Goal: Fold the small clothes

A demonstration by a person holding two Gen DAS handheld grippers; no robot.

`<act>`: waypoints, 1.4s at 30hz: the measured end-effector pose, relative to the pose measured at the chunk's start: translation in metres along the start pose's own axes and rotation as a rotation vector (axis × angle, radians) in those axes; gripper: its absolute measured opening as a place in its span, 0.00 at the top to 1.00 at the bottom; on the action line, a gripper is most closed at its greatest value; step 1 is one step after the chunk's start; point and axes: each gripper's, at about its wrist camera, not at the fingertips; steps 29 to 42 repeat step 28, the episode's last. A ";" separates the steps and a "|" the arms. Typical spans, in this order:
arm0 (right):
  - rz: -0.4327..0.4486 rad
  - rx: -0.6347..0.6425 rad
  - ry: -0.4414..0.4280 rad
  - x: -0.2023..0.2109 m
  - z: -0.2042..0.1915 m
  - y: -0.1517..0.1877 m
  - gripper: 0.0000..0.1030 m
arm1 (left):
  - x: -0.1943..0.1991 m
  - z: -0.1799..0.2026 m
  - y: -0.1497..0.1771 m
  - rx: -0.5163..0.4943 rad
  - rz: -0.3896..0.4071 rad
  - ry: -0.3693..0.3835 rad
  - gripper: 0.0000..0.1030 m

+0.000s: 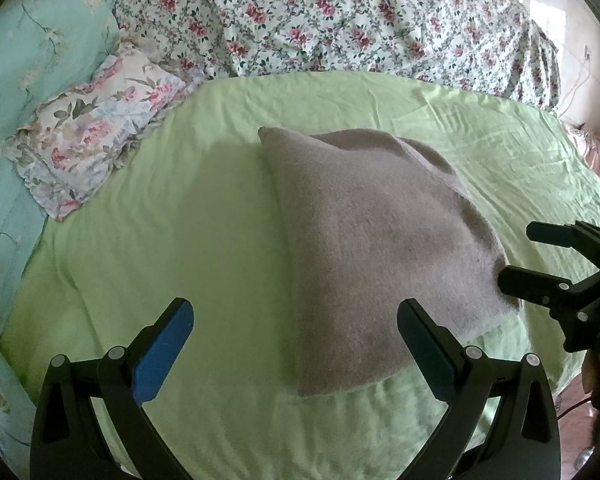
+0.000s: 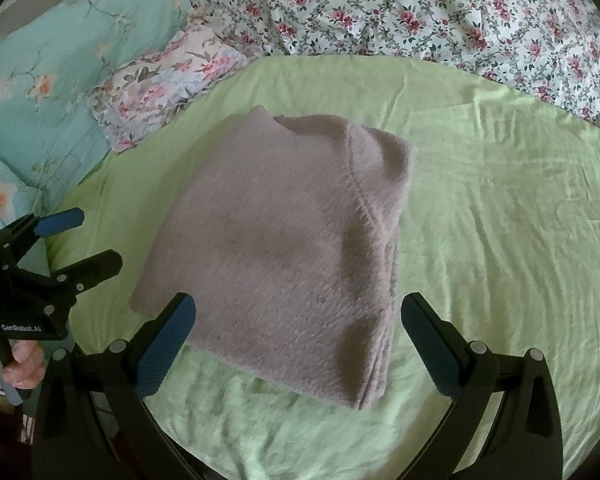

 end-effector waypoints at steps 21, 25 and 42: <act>-0.015 -0.029 -0.013 -0.013 0.016 -0.009 0.01 | -0.013 -0.007 -0.013 0.002 0.021 -0.052 0.01; -0.016 -0.028 -0.019 -0.014 0.017 -0.010 0.01 | -0.009 -0.005 -0.014 -0.003 0.034 -0.073 0.01; -0.016 -0.026 -0.026 -0.016 0.017 -0.010 0.01 | -0.008 -0.002 -0.013 -0.009 0.031 -0.070 0.01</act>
Point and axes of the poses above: each gripper's, at about its wrist camera, not at the fingertips, and x roughly against the way its jaws point, z to its right, y to its underside, and after that the axes turned 4 degrees about -y, right-handed
